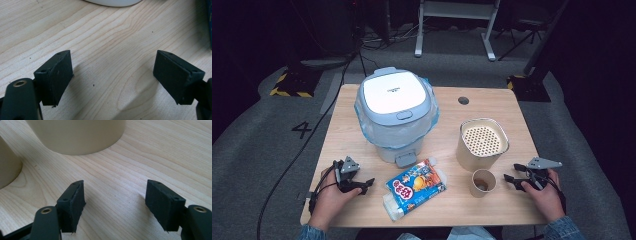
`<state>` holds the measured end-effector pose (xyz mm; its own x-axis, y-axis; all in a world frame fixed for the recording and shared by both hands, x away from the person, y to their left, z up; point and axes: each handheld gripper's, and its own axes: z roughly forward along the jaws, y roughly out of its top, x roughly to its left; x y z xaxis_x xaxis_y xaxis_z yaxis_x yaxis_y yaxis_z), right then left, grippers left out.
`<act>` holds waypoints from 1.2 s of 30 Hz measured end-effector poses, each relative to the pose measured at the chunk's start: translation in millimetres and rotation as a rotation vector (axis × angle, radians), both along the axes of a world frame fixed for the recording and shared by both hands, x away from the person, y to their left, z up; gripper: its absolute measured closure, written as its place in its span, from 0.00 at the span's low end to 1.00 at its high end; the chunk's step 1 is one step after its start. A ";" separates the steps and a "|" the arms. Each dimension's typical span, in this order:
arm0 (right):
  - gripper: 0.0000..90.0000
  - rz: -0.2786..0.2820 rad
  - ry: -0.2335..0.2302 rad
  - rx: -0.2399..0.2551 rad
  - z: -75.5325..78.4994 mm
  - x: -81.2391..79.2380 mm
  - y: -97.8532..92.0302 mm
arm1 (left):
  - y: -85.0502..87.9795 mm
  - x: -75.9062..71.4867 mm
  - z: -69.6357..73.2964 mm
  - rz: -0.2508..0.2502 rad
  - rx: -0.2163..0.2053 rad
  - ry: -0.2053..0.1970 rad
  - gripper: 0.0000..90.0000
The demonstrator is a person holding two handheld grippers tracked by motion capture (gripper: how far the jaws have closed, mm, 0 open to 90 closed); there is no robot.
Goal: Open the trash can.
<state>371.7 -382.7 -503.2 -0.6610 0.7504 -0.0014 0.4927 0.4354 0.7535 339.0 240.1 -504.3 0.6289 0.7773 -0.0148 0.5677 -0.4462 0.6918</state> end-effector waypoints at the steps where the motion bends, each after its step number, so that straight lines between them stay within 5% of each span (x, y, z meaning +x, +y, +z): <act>1: 0.36 0.000 0.000 0.000 0.0 0.0 0.0 | 0.3 0.0 0.0 -0.001 -0.002 0.001 0.18; 5: 0.36 0.000 0.000 0.000 0.0 0.0 0.0 | 4.3 -1.1 2.6 -0.015 -0.008 0.003 0.28; 10: 0.36 0.000 -0.001 -0.001 0.0 0.0 0.0 | 11.1 -1.6 11.6 -0.045 -0.081 0.022 0.45; 25: 0.36 0.000 -0.001 -0.002 0.0 0.0 0.0 | 13.6 -0.8 54.0 -0.153 -0.211 -0.032 0.56; 36: 0.36 0.000 -0.001 0.000 0.0 0.0 0.0 | 11.9 -2.7 93.7 -0.175 -0.291 -0.073 0.66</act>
